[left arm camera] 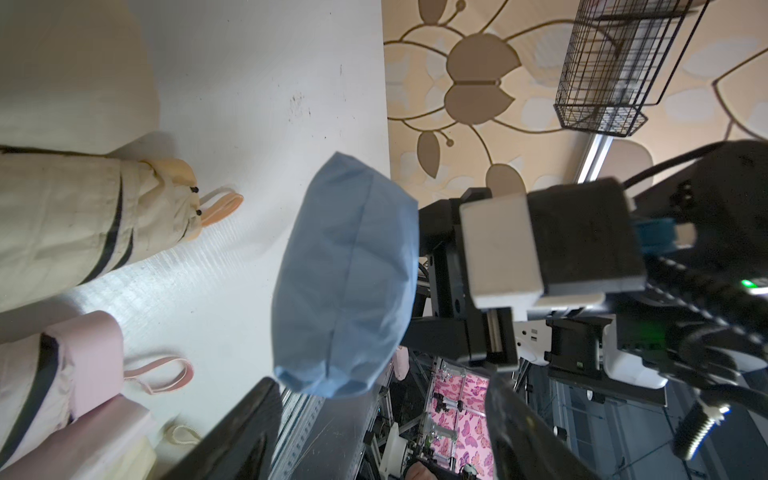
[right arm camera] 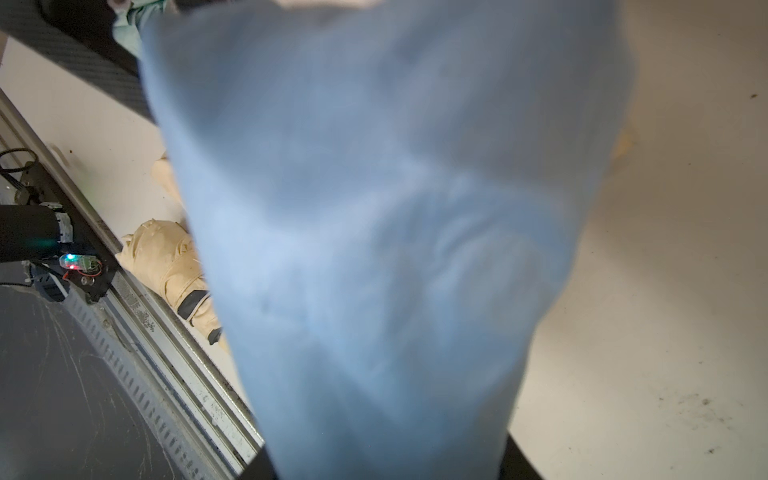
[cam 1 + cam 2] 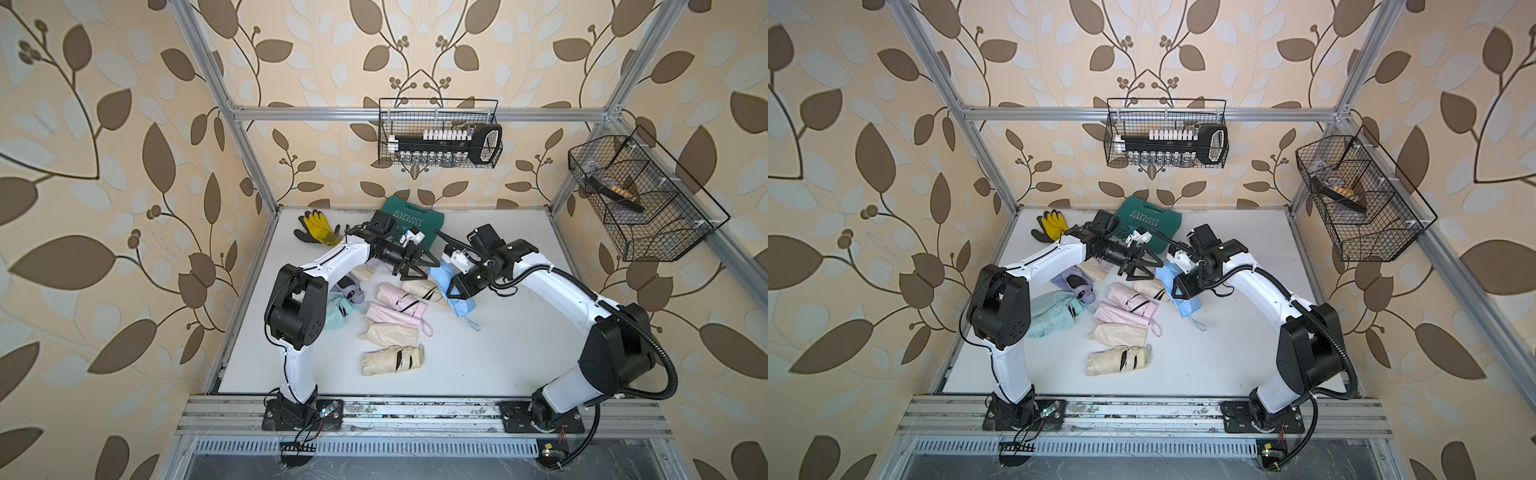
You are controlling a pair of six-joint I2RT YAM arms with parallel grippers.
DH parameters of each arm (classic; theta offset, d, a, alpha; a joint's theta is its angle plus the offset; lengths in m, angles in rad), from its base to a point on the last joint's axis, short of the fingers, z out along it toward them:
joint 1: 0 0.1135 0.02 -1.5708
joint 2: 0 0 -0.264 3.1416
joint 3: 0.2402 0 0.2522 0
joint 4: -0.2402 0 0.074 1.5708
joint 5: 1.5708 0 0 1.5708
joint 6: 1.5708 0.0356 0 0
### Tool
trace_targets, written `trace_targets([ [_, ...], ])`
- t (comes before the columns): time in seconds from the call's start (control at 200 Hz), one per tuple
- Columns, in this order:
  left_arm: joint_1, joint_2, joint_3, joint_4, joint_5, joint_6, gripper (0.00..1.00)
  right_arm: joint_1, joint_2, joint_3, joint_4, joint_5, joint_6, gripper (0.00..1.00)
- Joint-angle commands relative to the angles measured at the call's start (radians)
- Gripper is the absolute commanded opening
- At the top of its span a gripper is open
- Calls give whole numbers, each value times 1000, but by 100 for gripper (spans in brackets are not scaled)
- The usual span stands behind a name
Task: Take umbrellas out of sleeves
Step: Pick up the umbrella from the center of the board.
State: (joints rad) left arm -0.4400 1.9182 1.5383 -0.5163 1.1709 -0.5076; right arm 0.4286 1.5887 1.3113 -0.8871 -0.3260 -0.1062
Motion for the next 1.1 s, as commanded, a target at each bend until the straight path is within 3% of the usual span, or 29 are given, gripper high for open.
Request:
trace_targets([
  [0.0,-12,13,53,-68,-8,71,75,31,8,57,-23,-36,-36,37],
  [0.14,-11,36,75,-90,-21,82,66,54,5,70,-36,-56,-35,37],
  [0.405,-12,50,81,-64,-2,64,65,87,12,100,-32,-134,-3,37],
  [0.58,-11,42,65,-34,31,47,34,90,31,125,-14,-150,25,37],
  [0.76,-9,41,54,1,60,15,9,91,73,162,-61,-61,14,38],
  [0.855,-3,40,39,43,69,-25,4,90,85,170,-71,-47,21,46],
  [0.99,14,44,8,121,81,-88,2,88,86,161,-62,-43,47,70],
  [1.095,37,43,-16,196,94,-152,1,59,65,145,-50,-87,94,75],
])
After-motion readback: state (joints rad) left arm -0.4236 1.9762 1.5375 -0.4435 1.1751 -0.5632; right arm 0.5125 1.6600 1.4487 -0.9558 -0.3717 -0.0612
